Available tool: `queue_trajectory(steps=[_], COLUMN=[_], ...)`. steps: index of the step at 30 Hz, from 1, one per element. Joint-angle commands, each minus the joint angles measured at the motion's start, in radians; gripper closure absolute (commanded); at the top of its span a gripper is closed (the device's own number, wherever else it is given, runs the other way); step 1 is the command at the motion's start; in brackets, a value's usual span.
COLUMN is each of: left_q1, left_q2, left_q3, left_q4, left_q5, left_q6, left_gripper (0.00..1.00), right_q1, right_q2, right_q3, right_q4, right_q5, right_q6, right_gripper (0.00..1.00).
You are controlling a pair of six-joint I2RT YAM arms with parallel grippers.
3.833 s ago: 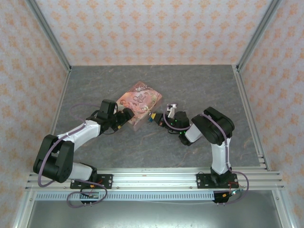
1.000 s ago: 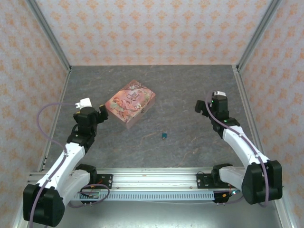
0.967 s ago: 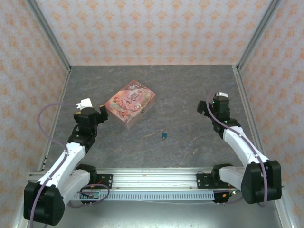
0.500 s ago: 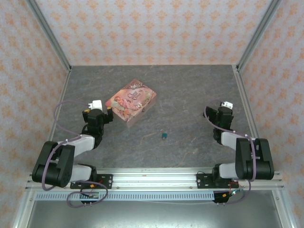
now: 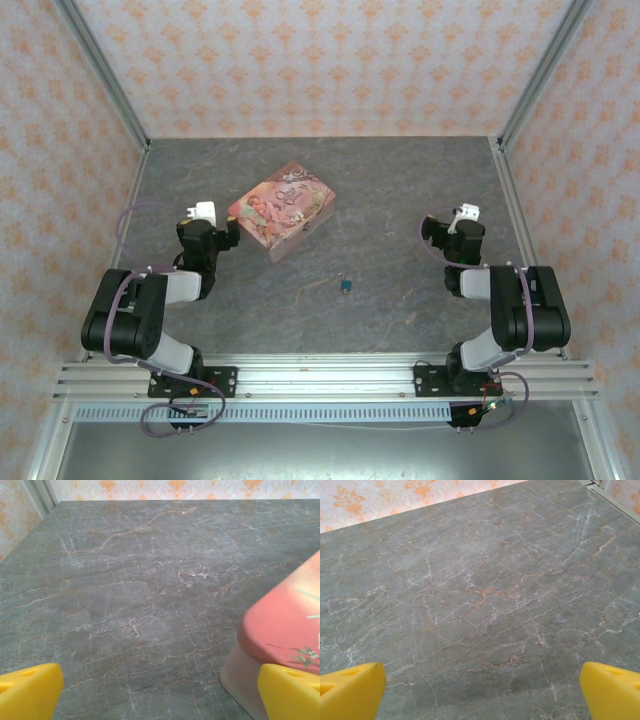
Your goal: Unlock a padlock with a key
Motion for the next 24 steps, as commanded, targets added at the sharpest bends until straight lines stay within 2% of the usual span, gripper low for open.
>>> queue_trajectory(steps=[1,24], left_q1=[0.007,0.007], left_q2=[0.002,0.002], left_q3=[0.015,0.014], left_q4=[-0.01,-0.01], left_q5=[0.009,0.007], left_q6=[-0.003,-0.004], left_gripper=[0.0,0.0], right_q1=[0.01,0.023], right_q2=[0.004,0.003], right_q3=[0.011,0.012], right_q4=[-0.013,-0.016], right_q5=[0.035,0.057], right_q6=[-0.024,-0.027], right_gripper=[0.01,0.01])
